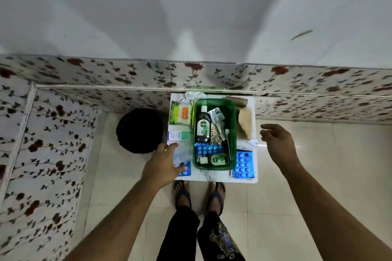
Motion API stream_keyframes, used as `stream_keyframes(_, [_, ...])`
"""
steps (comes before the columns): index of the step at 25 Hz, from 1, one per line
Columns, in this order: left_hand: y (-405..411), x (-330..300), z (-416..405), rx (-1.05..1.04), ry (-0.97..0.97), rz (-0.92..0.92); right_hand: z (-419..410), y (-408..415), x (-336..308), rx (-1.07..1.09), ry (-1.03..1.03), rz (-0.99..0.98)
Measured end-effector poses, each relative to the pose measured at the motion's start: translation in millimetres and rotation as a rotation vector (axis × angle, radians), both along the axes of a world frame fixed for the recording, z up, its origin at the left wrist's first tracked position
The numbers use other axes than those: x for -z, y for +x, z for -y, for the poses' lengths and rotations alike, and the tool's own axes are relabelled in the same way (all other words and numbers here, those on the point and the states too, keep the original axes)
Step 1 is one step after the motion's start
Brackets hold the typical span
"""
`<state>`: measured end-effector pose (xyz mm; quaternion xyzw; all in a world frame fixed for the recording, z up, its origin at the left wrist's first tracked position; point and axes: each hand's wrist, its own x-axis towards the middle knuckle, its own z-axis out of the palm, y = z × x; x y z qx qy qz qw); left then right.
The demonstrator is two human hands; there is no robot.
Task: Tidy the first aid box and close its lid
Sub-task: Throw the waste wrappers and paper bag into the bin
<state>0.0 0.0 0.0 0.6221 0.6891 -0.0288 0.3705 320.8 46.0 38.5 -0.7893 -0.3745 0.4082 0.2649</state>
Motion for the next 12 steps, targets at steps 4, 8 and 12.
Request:
stream_keyframes(4, [0.7, 50.2, 6.1, -0.058, 0.086, -0.144, -17.9, -18.3, 64.4, -0.054, -0.13, 0.039])
stream_keyframes(8, [-0.9, 76.1, 4.0, -0.078, 0.147, -0.135, -31.8, -27.1, 102.8, -0.224, -0.162, 0.157])
stream_keyframes(12, [-9.9, 82.1, 5.9, -0.097, 0.191, -0.061, -29.2, -36.3, 116.9, -0.487, -0.178, 0.35])
